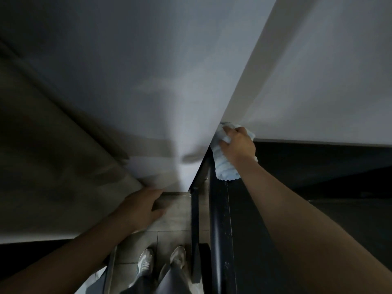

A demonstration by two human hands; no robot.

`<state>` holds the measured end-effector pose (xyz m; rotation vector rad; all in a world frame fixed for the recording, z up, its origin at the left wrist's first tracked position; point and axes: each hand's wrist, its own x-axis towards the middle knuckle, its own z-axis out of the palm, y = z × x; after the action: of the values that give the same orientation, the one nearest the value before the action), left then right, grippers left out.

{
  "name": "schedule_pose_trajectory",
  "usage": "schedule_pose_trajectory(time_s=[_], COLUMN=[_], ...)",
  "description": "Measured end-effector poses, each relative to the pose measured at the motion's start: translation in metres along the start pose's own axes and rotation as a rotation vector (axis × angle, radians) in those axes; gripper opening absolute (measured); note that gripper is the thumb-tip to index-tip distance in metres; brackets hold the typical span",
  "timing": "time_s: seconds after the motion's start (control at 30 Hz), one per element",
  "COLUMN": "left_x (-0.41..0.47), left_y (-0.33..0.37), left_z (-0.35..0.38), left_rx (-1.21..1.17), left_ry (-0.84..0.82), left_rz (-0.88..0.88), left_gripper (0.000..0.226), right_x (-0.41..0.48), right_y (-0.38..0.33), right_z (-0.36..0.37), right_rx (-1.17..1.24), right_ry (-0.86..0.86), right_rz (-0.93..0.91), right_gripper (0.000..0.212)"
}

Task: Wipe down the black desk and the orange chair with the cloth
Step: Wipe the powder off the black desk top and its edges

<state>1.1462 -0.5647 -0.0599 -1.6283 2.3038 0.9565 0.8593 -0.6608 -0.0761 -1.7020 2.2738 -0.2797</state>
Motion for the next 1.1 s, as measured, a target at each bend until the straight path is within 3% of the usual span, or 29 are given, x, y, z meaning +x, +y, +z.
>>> schedule_pose_trajectory(time_s=[0.17,1.1], left_x=[-0.001,-0.020], left_y=[-0.005,-0.008], left_z=[0.006,0.019], left_rx=[0.025,-0.007], left_ry=[-0.049,-0.105], left_rz=[-0.030,-0.027], left_gripper=[0.067,0.067], right_x=[0.004,-0.099], right_y=[-0.001,0.020], right_z=[0.021,0.038], right_rx=[-0.030,-0.026], right_ry=[-0.124,-0.078], right_rz=[0.023,0.023], right_gripper=[0.053,0.051])
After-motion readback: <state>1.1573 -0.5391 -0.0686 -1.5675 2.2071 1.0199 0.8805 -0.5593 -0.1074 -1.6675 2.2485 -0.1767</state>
